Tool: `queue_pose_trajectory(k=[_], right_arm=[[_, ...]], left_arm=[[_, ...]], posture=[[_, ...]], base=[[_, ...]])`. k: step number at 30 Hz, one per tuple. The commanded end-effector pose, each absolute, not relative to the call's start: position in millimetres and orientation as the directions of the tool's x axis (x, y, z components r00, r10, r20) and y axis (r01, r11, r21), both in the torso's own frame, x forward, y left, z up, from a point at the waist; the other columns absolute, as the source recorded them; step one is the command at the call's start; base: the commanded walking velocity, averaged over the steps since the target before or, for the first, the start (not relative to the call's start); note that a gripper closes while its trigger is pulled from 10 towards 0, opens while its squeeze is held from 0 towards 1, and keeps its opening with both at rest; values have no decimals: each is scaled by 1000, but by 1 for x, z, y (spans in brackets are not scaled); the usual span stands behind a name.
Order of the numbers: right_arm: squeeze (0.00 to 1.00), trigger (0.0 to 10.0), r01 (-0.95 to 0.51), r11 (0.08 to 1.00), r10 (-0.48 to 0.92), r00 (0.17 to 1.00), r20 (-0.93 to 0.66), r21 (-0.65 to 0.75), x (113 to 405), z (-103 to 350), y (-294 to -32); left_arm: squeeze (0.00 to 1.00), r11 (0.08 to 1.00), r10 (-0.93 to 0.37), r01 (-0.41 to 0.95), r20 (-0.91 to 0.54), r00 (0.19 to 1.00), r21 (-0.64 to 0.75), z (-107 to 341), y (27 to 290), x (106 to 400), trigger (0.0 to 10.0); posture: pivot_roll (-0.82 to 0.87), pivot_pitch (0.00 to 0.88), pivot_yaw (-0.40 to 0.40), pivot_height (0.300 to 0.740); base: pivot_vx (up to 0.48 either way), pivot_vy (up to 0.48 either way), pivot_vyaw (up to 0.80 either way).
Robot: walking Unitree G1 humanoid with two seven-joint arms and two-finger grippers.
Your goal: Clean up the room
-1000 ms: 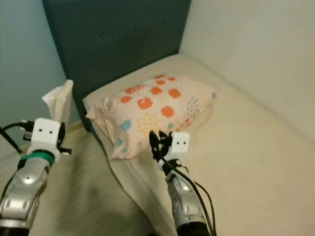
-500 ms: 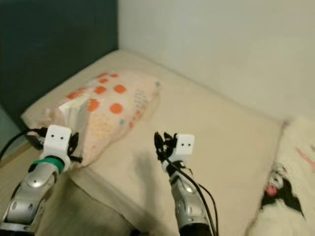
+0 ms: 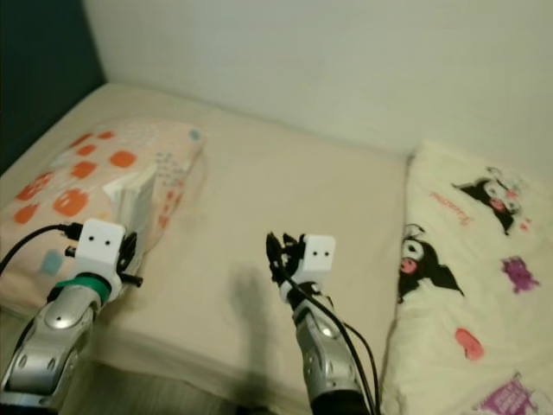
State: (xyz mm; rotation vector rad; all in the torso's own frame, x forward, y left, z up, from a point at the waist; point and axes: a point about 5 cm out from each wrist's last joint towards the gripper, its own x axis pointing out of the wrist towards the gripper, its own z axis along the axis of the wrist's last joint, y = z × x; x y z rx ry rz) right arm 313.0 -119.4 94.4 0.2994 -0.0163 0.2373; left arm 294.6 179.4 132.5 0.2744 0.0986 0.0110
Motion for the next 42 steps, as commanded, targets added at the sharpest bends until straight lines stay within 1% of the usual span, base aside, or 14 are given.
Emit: queue_pose_trajectory(k=[1,4,10,23,26,40,42], right_arm=[[0,10000,-218,931,221,975,23,293,311,89,-120],[0,10000,-216,932,220,975,21,292,311,88,-120],[0,10000,-214,933,218,976,18,290,311,88,-121],[0,10000,-223,937,227,974,18,268,312,88,-120],[0,10000,-229,938,233,972,15,260,312,88,-119],[0,10000,-245,938,250,968,13,247,313,87,-117],[0,10000,-245,938,250,968,13,247,312,87,-116]], left_arm=[[0,959,12,8,-68,998,283,138,178,294,10000],[0,957,10,9,-67,998,289,138,177,294,10000],[0,936,0,24,-67,998,351,135,176,292,10000],[0,926,7,15,-58,998,377,134,176,293,10000],[0,927,19,4,-56,998,376,134,177,293,10000],[0,923,41,-22,-43,998,384,134,180,294,10000],[0,917,47,-28,-39,998,397,135,181,294,10000]], posture=[[97,69,-10,740],[97,69,-10,740],[97,69,-11,740],[94,60,-13,740],[94,57,-14,740],[97,56,-16,740],[97,56,-16,740]], base=[[0,0,-781],[0,0,-779],[0,0,-779],[0,0,-760],[0,0,-275],[0,449,0],[0,0,0]])
